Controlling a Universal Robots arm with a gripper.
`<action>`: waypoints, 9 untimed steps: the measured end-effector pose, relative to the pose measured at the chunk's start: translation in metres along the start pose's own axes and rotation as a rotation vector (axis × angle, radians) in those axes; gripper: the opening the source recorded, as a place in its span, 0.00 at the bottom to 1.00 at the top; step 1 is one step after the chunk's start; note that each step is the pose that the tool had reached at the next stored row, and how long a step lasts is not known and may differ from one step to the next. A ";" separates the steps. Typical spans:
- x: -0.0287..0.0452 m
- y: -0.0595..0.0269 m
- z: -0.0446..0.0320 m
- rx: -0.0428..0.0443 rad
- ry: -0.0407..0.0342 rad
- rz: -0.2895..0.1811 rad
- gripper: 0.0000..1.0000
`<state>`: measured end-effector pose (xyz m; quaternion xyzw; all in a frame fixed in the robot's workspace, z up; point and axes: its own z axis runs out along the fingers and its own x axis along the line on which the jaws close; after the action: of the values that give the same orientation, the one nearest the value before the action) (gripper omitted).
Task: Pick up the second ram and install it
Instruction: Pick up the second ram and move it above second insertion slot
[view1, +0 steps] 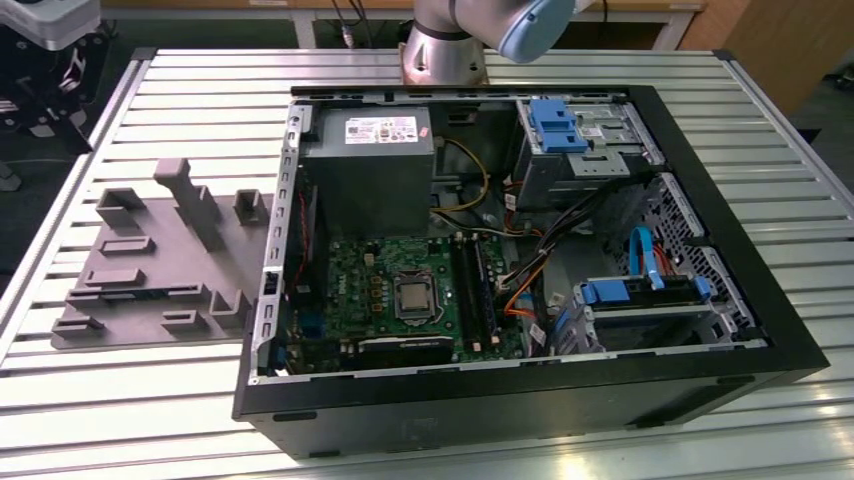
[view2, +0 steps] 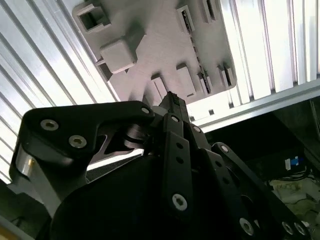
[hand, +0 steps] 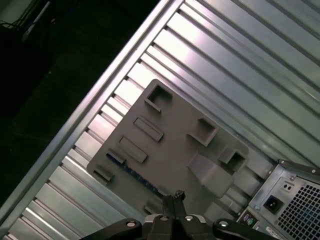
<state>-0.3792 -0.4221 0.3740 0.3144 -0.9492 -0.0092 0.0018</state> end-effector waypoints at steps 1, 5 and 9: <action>0.0009 -0.0006 -0.0001 0.0000 0.0003 -0.002 0.11; 0.0041 -0.0023 0.0001 0.0008 0.0010 -0.010 0.11; 0.0045 -0.0026 0.0009 0.0011 0.0021 -0.046 0.11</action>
<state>-0.3812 -0.4269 0.3731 0.3362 -0.9418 -0.0085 0.0024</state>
